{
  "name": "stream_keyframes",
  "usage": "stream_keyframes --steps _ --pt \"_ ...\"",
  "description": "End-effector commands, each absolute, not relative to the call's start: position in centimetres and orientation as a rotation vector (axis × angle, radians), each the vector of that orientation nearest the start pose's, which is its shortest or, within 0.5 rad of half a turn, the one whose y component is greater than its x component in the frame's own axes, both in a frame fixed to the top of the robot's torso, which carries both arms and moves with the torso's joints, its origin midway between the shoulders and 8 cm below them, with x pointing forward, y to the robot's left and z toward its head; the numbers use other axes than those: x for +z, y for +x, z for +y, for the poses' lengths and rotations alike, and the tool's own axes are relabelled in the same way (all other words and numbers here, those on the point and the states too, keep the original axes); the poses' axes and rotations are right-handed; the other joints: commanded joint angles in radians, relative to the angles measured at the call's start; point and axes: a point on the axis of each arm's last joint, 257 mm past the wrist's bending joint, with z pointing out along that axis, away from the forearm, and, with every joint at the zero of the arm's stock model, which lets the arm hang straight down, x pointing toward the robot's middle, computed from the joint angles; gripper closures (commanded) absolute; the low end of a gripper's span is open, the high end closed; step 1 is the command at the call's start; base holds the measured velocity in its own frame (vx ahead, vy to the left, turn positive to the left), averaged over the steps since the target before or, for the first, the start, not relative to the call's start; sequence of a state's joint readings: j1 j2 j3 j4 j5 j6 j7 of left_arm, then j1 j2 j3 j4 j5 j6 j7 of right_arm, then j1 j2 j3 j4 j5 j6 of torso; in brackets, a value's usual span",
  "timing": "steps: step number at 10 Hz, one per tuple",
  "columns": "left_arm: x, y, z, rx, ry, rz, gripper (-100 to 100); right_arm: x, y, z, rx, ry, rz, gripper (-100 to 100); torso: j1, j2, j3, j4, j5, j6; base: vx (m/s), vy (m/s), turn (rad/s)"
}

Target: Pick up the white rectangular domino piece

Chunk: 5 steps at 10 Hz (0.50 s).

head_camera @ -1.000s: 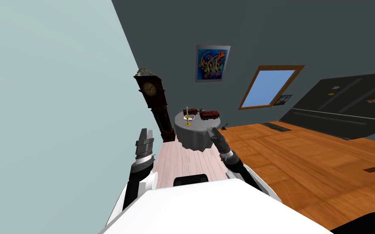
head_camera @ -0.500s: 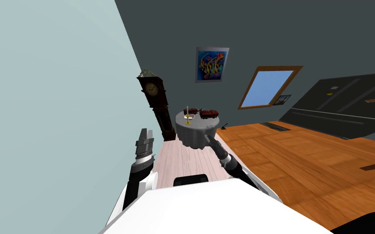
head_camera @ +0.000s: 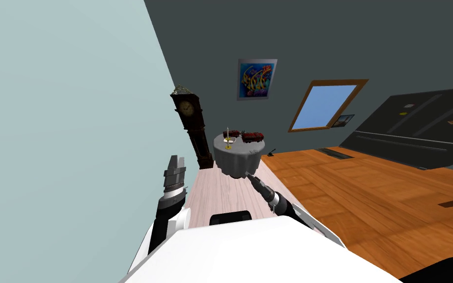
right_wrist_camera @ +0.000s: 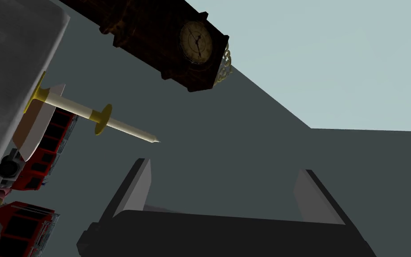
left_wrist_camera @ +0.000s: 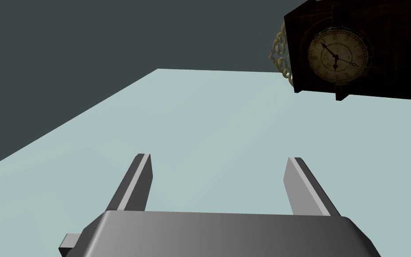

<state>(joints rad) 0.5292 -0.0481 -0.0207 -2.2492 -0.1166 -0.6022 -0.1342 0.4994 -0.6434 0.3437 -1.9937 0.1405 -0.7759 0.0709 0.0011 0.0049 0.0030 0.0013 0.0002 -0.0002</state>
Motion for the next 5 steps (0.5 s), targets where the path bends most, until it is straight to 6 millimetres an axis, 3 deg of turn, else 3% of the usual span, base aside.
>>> stream_keyframes --steps 1,2,4,5 --pt "2.0 33.3 26.2 -1.127 -0.532 0.645 0 -15.1 28.8 -13.3 1.456 0.071 1.382 -100 0.000 0.000 0.000 0.000 0.000 0.000 -0.063 0.021 0.030" --pt "2.0 33.3 26.2 -1.127 -0.532 0.645 0 -17.2 27.7 -13.0 1.450 0.023 1.436 -100 0.000 -0.001 0.000 0.000 0.000 0.000 -0.072 0.022 0.060" --pt "2.0 33.3 26.2 -1.127 -0.532 0.645 0 -19.4 26.2 -13.0 1.438 -0.057 1.510 -100 0.000 -0.001 0.000 0.000 0.000 0.000 -0.062 0.019 0.060" --pt "2.0 33.3 26.2 -1.127 -0.532 0.645 0 -20.9 26.0 -14.0 1.414 -0.069 1.562 -100 0.000 -0.001 -0.001 0.000 0.000 0.000 -0.054 0.026 0.045"
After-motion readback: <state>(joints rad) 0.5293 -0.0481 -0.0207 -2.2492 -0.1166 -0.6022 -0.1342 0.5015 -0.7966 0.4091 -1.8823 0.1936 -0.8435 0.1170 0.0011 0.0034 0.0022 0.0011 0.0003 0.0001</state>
